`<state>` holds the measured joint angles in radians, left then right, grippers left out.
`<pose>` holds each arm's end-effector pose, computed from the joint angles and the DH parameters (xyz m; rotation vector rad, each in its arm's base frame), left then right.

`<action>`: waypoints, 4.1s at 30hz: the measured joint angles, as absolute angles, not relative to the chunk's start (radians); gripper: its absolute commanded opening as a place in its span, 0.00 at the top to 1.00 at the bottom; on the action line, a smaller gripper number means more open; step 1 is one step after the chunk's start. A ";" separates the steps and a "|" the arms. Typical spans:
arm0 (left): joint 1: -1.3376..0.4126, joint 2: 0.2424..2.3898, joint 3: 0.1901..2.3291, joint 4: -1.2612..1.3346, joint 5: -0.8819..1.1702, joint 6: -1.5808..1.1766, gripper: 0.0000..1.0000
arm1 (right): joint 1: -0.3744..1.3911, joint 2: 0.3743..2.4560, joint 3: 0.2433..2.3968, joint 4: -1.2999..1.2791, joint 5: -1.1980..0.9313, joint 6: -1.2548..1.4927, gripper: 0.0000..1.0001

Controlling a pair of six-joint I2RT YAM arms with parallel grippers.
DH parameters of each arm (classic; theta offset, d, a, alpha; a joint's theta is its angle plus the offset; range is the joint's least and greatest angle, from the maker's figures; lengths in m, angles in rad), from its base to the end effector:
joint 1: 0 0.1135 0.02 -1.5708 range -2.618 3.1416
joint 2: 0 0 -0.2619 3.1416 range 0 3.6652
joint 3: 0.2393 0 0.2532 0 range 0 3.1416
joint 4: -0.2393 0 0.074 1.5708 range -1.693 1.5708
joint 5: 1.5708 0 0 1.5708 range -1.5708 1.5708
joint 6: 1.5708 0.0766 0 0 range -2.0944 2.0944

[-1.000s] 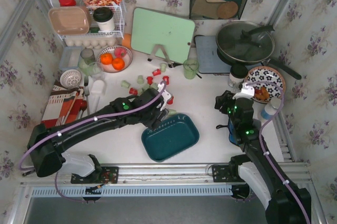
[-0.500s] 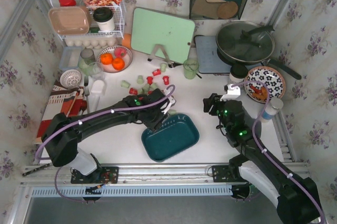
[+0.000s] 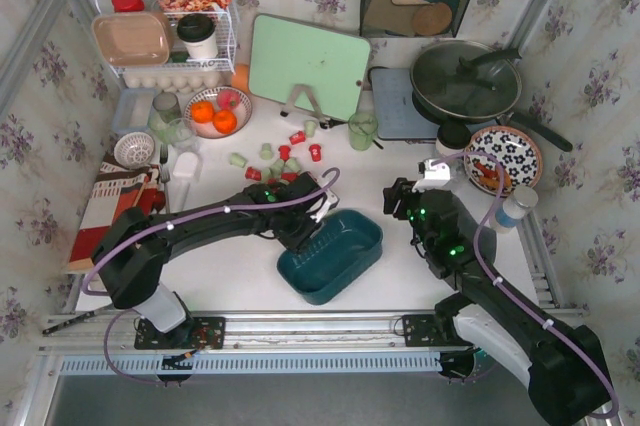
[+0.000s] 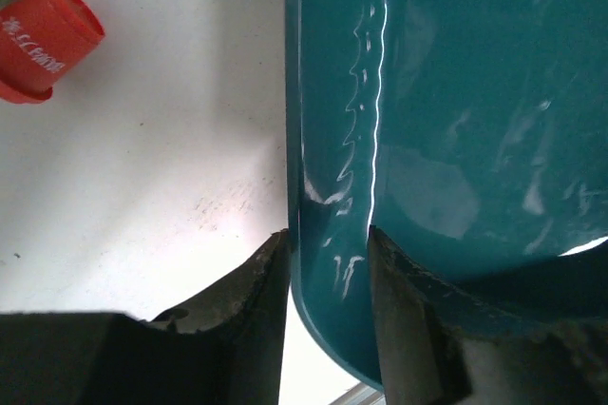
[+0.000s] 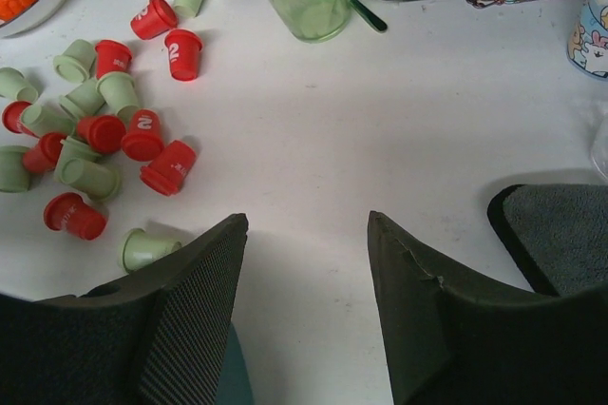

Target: Mix the coffee capsules in the storage basket

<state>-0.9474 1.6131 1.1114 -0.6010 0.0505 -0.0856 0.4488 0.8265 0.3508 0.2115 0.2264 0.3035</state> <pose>0.1974 -0.2812 0.1752 1.1568 2.4770 -0.3819 0.2167 0.0853 0.2080 0.0260 1.8399 0.3216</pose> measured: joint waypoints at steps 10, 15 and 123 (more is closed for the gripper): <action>-0.947 1.627 1.110 -0.580 0.090 -0.130 0.64 | 0.460 0.840 0.351 0.212 0.240 0.300 0.38; -0.948 1.609 1.114 -0.579 0.102 -0.159 0.63 | 0.464 0.840 0.351 0.212 0.240 0.300 0.38; -0.944 1.705 1.133 -0.075 -0.171 -0.707 0.44 | 0.412 1.145 0.448 0.121 0.313 0.427 1.00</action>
